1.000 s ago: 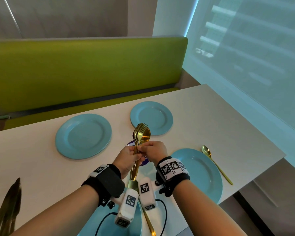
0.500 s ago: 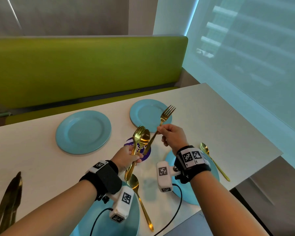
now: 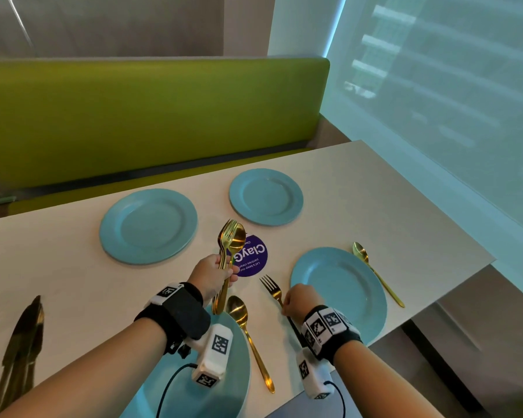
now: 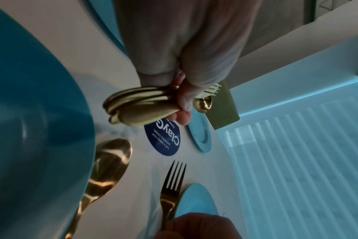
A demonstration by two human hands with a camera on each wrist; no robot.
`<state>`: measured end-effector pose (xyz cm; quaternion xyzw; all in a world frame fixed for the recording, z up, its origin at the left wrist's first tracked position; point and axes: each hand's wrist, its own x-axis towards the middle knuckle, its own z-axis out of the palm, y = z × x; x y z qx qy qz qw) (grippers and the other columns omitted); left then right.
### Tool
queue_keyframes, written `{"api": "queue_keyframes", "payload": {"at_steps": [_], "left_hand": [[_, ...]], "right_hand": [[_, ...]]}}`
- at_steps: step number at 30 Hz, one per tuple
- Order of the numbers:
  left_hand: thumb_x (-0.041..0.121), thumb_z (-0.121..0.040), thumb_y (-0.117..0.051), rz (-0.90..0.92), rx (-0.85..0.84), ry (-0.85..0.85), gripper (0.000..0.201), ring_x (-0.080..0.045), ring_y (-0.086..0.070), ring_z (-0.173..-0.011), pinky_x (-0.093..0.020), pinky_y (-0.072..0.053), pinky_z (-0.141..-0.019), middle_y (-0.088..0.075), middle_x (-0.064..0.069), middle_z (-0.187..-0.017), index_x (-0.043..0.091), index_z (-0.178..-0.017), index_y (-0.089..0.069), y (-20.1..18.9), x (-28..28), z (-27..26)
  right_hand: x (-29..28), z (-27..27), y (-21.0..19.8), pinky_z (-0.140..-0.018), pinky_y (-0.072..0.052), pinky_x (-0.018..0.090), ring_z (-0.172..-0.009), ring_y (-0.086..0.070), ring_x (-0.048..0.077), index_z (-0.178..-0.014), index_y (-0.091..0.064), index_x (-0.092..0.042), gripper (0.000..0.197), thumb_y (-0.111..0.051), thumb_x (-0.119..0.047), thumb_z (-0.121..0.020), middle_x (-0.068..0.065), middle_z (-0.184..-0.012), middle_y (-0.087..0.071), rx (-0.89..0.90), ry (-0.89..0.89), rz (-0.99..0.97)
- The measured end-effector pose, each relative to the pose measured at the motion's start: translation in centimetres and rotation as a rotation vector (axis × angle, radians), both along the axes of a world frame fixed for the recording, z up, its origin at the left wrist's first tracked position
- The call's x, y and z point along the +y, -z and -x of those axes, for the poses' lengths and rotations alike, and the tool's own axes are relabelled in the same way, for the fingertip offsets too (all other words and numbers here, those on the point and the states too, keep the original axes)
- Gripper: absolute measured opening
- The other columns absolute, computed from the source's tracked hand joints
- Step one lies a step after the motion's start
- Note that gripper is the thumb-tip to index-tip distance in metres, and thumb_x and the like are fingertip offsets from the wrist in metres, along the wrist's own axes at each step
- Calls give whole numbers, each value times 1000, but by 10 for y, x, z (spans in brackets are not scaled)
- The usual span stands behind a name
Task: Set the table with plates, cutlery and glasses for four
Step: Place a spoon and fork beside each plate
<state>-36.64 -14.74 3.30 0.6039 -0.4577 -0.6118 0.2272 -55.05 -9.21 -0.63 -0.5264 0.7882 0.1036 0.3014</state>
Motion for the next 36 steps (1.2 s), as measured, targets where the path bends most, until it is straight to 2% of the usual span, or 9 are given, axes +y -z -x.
{"api": "queue_keyframes", "payload": {"at_steps": [3, 9, 19, 24, 32, 36], "left_hand": [[1, -95, -44, -13, 5, -6, 28, -16, -60, -85, -24, -51, -77, -62, -3, -90, 1, -122, -52, 0, 5, -4], [2, -96, -43, -19, 7, -37, 30, -20, -60, -94, -35, -49, -91, -62, -7, -98, 4, -126, -49, -3, 7, -11], [3, -96, -43, -13, -11, -45, 30, -20, -60, -96, -32, -50, -87, -63, -8, -102, 5, -126, -49, -5, 8, -17], [3, -96, -43, -4, -4, -49, 31, -19, -60, -93, -24, -50, -74, -62, -7, -100, 5, -126, -48, -9, 8, -17], [2, -96, -43, -12, 11, -75, 31, -19, -60, -94, -29, -49, -84, -63, -6, -98, 6, -126, -48, -10, 11, -26], [1, -96, -42, -20, 21, -62, 32, -19, -61, -94, -29, -49, -85, -63, -6, -99, 6, -127, -48, -10, 15, -36]], "right_hand": [[3, -4, 3, -88, -52, 32, -104, -64, 26, -113, -65, -8, 30, -63, -23, -86, 9, -113, -66, 63, -7, -12], [8, -12, 5, -86, -50, 30, -104, -64, 26, -110, -63, -6, 24, -48, -12, -93, 9, -113, -66, 153, -21, 9], [11, -17, 0, -85, -50, 29, -105, -63, 24, -114, -61, -5, 26, -43, -11, -96, 9, -115, -64, 212, -60, 37], [11, -17, -4, -87, -49, 29, -107, -62, 25, -116, -60, -6, 28, -42, -11, -96, 9, -116, -64, 225, -65, 40], [14, -17, -9, -87, -49, 28, -106, -63, 24, -114, -60, -5, 27, -42, -11, -96, 8, -115, -64, 218, -17, 36], [15, -22, -9, -87, -49, 29, -106, -63, 24, -114, -61, -6, 27, -40, -11, -96, 8, -114, -64, 229, 28, 40]]}}
